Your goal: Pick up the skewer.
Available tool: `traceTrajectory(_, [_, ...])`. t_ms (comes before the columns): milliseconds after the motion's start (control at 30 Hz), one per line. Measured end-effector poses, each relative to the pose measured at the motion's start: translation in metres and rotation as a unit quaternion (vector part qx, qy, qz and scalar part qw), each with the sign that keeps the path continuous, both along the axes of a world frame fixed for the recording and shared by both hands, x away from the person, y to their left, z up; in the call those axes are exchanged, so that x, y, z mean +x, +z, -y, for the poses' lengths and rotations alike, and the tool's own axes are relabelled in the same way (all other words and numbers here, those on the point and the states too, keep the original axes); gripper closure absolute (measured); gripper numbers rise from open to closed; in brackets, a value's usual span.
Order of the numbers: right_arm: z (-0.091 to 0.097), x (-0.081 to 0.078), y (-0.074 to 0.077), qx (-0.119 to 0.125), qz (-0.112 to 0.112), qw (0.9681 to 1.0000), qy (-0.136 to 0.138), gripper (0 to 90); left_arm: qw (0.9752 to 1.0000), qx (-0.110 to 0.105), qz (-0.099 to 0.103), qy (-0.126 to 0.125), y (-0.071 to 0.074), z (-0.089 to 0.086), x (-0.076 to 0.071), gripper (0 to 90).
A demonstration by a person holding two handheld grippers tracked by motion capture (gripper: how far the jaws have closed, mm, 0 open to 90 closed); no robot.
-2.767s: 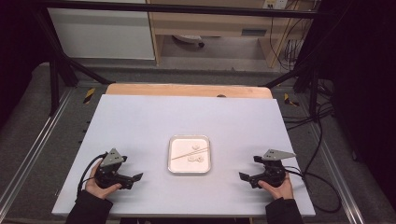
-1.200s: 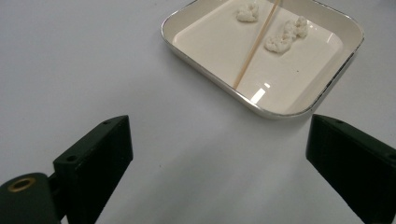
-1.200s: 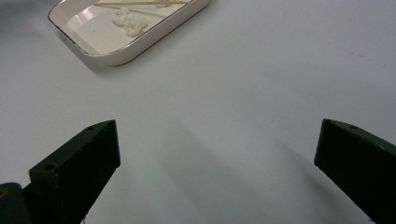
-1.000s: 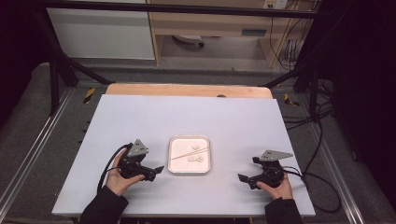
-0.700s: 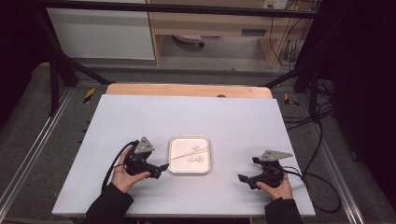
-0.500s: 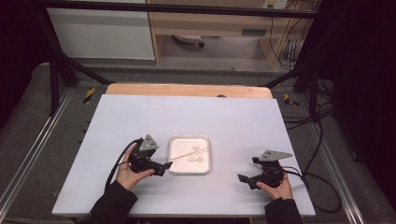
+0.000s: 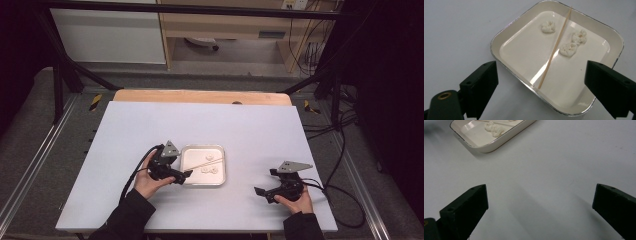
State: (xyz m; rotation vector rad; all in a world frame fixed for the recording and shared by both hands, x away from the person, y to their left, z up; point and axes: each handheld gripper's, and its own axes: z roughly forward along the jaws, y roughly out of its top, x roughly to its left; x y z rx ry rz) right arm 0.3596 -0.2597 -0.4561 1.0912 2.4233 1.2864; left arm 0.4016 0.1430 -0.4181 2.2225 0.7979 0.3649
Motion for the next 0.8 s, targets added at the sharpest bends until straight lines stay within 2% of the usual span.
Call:
traceTrajectory(500, [0.0, 0.0, -0.001, 0.0, -0.002, 1.0, 0.002, 1.0, 0.9993, 0.021, -0.013, -0.027, -0.009, 0.027, 0.013, 32.2])
traceTrajectory(600, [0.0, 0.0, -0.001, -0.001, -0.002, 1.0, 0.002, 1.1, 0.9989, 0.032, -0.012, -0.033, -0.012, 0.034, 0.015, 37.7])
traceTrajectory(800, [-0.001, 0.0, -0.001, -0.001, -0.002, 1.0, 0.003, 1.1, 0.9983, 0.036, -0.02, -0.042, -0.015, 0.039, 0.019, 51.6])
